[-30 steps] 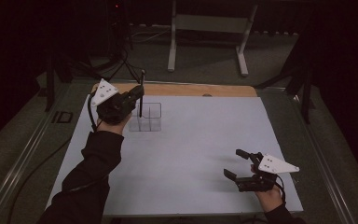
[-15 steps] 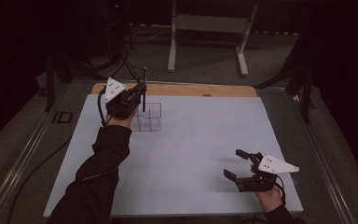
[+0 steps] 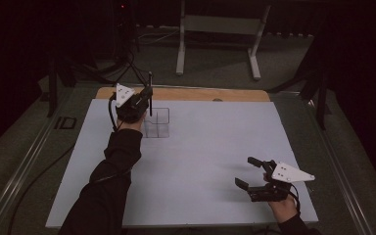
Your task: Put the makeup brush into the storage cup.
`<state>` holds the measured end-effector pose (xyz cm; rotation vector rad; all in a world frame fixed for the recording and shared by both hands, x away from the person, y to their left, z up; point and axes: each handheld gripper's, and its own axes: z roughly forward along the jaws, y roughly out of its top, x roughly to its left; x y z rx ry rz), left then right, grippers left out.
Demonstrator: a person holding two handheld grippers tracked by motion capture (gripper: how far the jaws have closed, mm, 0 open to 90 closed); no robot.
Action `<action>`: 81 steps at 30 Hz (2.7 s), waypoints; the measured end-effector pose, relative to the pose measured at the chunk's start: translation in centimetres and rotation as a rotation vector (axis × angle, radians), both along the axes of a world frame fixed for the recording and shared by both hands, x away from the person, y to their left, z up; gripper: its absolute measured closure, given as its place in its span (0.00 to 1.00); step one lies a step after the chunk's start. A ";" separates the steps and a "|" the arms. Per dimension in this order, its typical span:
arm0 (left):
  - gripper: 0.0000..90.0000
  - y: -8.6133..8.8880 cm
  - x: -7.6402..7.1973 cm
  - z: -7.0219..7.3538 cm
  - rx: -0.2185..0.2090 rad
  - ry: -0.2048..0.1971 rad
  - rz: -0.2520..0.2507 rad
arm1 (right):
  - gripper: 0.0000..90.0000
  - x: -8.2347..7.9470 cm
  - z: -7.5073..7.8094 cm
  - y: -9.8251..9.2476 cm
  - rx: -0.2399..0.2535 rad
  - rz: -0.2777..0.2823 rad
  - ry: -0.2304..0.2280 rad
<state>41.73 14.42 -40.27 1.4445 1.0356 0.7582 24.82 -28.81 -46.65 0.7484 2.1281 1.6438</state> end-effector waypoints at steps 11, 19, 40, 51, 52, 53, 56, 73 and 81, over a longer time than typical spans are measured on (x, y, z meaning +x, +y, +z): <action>0.94 0.2 1.3 -2.6 0.005 0.012 0.040 | 0.15 0.0 0.0 0.0 0.000 0.002 0.001; 0.94 0.2 1.9 -3.6 0.004 0.075 0.058 | 0.15 0.0 0.0 0.1 0.001 0.005 0.004; 0.93 -0.9 2.7 -5.0 0.097 0.258 0.079 | 0.15 0.0 0.0 0.0 0.000 0.009 0.004; 0.25 -1.3 2.6 -3.5 0.100 0.348 0.107 | 0.15 -0.1 0.1 0.0 0.004 0.007 0.006; 0.24 -1.2 2.6 -3.4 0.104 0.351 0.110 | 0.15 -0.1 0.1 0.0 0.004 0.006 0.006; 0.23 -1.2 2.5 -3.2 0.109 0.354 0.103 | 0.15 -0.1 0.1 0.0 0.005 0.006 0.005; 0.20 -1.2 2.2 -2.6 0.118 0.360 0.093 | 0.15 -0.1 0.1 -0.1 0.004 0.005 0.006; 0.01 0.3 0.1 -0.2 0.090 0.352 -0.149 | 0.15 0.1 0.0 -0.1 0.000 -0.001 0.015; 0.01 1.3 -1.9 0.9 0.129 0.301 -0.300 | 0.15 0.1 -0.1 -0.1 -0.004 -0.008 0.022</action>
